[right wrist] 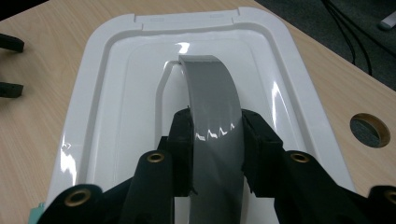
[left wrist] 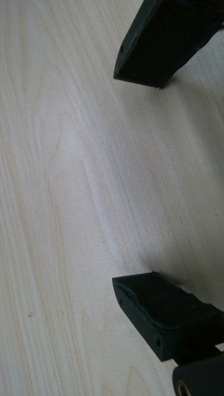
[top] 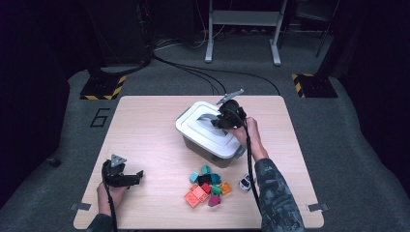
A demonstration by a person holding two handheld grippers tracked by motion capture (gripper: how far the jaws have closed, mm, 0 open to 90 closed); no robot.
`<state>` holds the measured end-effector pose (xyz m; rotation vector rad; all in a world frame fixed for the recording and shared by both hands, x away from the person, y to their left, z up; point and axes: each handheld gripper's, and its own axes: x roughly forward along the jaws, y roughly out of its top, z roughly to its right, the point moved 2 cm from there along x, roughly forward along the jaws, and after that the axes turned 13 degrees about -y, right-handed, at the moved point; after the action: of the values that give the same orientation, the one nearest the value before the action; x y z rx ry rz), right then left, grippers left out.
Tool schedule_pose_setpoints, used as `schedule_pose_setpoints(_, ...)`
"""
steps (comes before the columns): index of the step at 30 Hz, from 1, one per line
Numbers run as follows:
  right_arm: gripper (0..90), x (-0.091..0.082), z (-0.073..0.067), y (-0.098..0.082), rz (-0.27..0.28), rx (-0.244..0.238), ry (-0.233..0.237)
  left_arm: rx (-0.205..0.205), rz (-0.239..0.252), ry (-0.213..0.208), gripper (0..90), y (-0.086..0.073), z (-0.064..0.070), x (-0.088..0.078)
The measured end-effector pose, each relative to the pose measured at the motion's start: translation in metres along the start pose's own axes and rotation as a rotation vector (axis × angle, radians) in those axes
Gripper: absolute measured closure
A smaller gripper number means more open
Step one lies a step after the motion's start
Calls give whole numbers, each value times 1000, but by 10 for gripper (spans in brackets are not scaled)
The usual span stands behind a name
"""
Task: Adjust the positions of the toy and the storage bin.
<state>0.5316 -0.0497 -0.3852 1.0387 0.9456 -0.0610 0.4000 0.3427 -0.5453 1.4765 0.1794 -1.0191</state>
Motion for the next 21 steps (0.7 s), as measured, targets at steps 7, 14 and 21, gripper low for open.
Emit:
schedule_pose_setpoints(7, 675, 0, -3, 1, -8, 9, 34, 2, -2, 0, 31, 0, 0, 0)
schedule_pose_setpoints(14, 675, -1, -3, 0, -6, 5, 24, 13, -11, -2, 31, 0, -1, -1)
schedule_pose_setpoints(21, 677, -4, -6, 1, 11, -21, -13, 13, -11, -2, 31, 0, -1, -1)
